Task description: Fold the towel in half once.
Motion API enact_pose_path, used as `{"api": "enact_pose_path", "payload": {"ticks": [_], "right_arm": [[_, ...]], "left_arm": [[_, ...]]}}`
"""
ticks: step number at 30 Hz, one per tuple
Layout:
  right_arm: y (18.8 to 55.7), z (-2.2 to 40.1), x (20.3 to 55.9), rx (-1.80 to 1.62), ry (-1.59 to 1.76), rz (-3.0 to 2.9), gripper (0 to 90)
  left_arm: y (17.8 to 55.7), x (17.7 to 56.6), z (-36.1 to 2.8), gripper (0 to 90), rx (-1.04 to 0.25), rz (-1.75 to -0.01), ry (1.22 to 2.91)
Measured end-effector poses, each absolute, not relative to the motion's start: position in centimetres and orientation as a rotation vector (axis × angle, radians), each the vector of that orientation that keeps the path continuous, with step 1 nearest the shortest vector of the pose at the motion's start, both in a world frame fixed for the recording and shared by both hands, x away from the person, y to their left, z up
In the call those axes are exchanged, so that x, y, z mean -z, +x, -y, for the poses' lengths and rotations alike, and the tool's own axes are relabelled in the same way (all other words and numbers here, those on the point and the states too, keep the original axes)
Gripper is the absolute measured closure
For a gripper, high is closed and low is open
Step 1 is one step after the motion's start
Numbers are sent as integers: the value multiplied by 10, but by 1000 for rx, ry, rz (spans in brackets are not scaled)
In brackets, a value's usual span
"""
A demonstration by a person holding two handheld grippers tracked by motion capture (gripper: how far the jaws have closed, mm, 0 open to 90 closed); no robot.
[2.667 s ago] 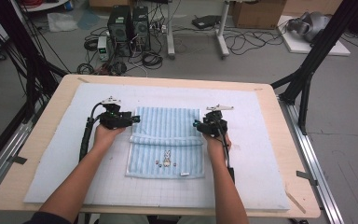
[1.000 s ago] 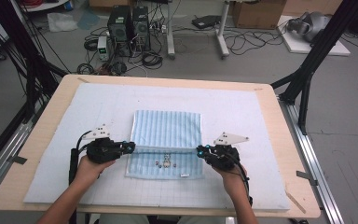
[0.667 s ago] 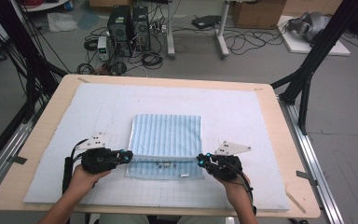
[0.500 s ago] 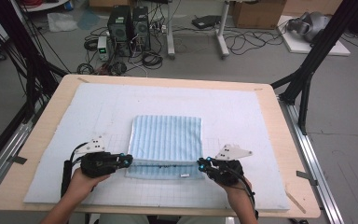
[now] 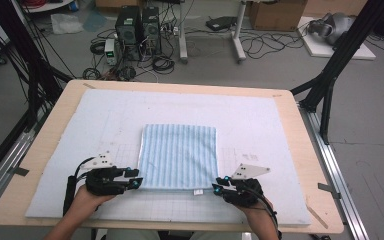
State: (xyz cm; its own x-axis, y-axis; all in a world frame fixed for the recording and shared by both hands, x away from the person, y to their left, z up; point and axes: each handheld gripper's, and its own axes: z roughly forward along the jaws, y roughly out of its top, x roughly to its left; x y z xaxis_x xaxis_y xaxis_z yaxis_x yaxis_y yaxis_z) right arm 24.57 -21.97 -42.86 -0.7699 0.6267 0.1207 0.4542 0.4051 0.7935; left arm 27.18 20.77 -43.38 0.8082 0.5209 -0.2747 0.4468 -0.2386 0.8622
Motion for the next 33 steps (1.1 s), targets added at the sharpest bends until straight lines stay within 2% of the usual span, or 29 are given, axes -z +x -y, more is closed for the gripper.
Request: {"api": "enact_pose_path", "payload": {"ticks": [3, 7, 13, 16, 20, 24, 28, 29, 30, 31, 33], "right_arm": [[247, 226, 423, -1372, 1003, -2391, 645], [254, 221, 421, -1354, 1016, -2354, 648], [265, 203, 433, -1250, 982, -2440, 725], [266, 199, 439, -1175, 960, -2498, 725], [262, 199, 443, -1108, 923, -2527, 712], [260, 197, 440, -1100, 909, -2527, 646], [266, 203, 432, -1237, 940, -2466, 647], [269, 204, 430, -1248, 948, -2450, 658], [274, 204, 428, -1256, 950, -2431, 670], [279, 205, 426, -1277, 966, -2413, 684], [292, 206, 424, -1298, 988, -2368, 726]], "left_arm": [[277, 430, -213, 509, -130, -777, 1820], [286, 428, -211, 510, -172, -803, 1806], [299, 436, -194, 607, -195, -801, 1902], [303, 442, -189, 621, -198, -833, 1943], [305, 448, -186, 624, -218, -861, 2043], [305, 446, -187, 625, -242, -849, 2059], [315, 440, -193, 614, -246, -856, 1995], [319, 437, -195, 630, -245, -846, 1976], [325, 435, -197, 713, -247, -829, 1958], [330, 433, -198, 754, -262, -831, 1928], [344, 431, -199, 761, -281, -852, 1895]]}}
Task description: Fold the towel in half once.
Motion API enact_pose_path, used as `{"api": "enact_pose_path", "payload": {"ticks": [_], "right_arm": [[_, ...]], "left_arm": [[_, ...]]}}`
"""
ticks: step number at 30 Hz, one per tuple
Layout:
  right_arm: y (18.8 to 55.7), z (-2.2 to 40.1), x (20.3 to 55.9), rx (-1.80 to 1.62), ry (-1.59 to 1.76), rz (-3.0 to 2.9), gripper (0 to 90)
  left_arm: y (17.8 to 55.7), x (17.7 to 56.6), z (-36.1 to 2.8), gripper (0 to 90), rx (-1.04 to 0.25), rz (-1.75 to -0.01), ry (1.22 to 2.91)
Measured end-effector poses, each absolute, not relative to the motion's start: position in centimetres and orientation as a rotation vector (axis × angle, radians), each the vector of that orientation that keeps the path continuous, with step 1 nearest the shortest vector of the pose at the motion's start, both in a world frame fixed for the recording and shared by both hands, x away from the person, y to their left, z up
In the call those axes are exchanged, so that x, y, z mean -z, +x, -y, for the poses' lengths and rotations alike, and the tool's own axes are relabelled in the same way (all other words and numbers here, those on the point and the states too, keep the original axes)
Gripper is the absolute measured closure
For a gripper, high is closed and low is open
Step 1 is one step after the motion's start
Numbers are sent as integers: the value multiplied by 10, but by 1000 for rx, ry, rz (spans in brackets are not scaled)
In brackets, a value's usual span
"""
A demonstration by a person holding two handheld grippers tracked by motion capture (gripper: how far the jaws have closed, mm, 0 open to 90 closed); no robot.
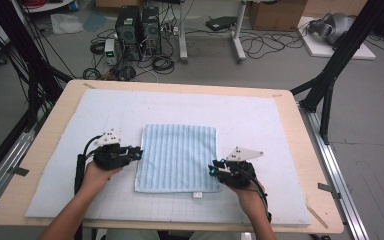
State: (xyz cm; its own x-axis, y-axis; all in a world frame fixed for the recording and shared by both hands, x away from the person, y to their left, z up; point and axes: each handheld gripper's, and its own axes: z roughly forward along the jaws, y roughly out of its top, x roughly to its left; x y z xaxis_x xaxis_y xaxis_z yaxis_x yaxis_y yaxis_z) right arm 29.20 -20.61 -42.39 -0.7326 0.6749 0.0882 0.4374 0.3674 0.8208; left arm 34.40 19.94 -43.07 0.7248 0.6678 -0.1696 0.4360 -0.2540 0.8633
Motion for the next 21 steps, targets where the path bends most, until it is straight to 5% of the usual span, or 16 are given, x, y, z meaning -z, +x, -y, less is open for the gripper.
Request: {"api": "enact_pose_path", "payload": {"ticks": [14, 21], "right_arm": [[405, 184, 433, -1083, 1162, -2276, 790], [421, 195, 447, -1048, 1245, -2248, 790]], "left_arm": [[425, 444, -179, 775, -338, -1060, 1897], [430, 451, -176, 761, -369, -1071, 1940]]}}
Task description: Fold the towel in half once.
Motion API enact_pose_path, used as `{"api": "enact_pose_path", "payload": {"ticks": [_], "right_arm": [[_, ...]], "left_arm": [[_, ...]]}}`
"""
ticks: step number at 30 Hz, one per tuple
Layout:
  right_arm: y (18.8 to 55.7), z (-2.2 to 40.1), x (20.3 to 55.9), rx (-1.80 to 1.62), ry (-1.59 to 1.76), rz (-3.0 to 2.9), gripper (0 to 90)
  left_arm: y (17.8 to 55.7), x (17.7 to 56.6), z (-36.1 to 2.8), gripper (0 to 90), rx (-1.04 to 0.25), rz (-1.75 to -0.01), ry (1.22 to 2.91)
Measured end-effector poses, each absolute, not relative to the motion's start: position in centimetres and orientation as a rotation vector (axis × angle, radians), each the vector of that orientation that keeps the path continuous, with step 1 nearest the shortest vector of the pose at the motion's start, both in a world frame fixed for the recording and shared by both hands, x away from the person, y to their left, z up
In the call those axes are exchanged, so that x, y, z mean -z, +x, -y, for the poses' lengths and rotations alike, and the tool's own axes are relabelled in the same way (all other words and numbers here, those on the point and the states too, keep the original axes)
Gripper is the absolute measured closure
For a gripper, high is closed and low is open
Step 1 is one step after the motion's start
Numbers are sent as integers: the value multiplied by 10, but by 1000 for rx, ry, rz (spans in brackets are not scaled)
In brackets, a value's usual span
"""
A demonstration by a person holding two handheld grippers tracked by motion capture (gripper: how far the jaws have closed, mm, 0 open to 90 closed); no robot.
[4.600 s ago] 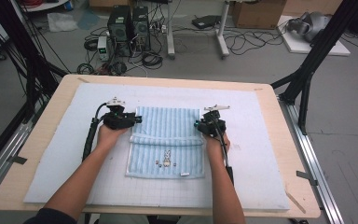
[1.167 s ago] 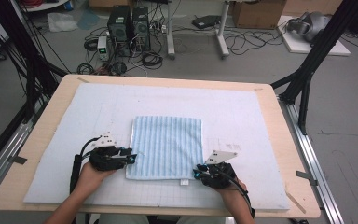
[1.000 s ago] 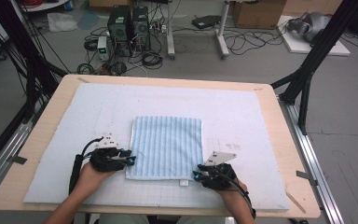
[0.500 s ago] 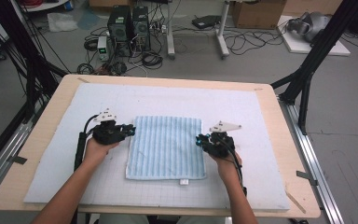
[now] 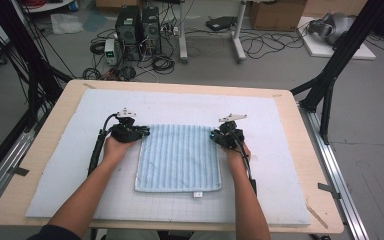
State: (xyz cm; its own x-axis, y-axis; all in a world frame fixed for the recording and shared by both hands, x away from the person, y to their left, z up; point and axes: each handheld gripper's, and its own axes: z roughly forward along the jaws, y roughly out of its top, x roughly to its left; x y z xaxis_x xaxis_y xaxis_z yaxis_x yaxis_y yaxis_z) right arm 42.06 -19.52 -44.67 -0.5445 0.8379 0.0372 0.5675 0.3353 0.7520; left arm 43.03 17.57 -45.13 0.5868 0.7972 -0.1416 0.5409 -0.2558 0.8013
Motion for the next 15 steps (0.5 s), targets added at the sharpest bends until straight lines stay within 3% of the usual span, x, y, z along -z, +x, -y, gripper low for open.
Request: {"api": "enact_pose_path", "payload": {"ticks": [2, 3, 4, 7, 11, 15], "right_arm": [[421, 196, 446, -1040, 1244, -2234, 759], [420, 197, 446, -1038, 1256, -2231, 742], [420, 198, 445, -1050, 1264, -2222, 723], [412, 205, 438, -1111, 1252, -2206, 676], [396, 219, 426, -1159, 1239, -2190, 562], [372, 232, 418, -1215, 1191, -2171, 524]], "left_arm": [[430, 451, -175, 756, -390, -1070, 1950], [430, 450, -176, 678, -433, -1086, 1975], [430, 449, -178, 618, -417, -1110, 1951], [428, 443, -187, 582, -377, -1142, 1897], [419, 430, -199, 479, -345, -1080, 1771], [405, 419, -207, 350, -306, -1003, 1684]]}}
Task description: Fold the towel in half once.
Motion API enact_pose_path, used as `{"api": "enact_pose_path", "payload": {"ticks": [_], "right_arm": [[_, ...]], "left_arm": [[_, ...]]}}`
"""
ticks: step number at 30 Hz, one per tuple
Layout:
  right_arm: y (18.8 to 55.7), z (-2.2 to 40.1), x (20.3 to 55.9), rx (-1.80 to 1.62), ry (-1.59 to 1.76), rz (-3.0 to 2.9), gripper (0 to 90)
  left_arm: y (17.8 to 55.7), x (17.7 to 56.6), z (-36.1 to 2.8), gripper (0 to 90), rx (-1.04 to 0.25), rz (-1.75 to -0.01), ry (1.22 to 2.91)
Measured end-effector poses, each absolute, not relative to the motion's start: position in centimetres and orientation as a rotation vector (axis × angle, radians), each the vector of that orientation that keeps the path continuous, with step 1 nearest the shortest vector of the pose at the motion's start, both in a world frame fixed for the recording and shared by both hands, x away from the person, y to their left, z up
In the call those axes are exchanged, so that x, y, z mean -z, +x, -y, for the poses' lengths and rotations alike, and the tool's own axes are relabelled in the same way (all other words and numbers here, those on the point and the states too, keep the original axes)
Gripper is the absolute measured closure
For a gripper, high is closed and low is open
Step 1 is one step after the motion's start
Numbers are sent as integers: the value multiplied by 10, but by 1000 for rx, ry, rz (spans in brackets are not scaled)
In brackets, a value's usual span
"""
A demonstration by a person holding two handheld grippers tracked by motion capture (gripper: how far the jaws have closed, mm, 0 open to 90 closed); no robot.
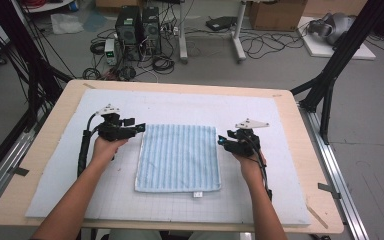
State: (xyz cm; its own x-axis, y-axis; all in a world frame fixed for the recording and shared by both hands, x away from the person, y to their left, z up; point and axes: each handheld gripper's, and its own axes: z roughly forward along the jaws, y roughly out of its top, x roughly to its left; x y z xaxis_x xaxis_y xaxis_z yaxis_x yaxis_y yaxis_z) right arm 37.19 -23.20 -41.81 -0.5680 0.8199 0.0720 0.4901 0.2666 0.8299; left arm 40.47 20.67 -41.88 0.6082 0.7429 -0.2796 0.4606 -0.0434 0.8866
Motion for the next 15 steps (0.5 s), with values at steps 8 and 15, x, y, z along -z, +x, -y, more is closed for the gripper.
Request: {"api": "enact_pose_path", "payload": {"ticks": [8, 15], "right_arm": [[332, 259, 408, -1245, 1197, -2105, 267], [323, 269, 398, -1180, 1161, -2053, 118]], "left_arm": [[375, 412, -211, 185, -345, -880, 1645], [359, 409, -218, 182, -376, -853, 1667]]}}
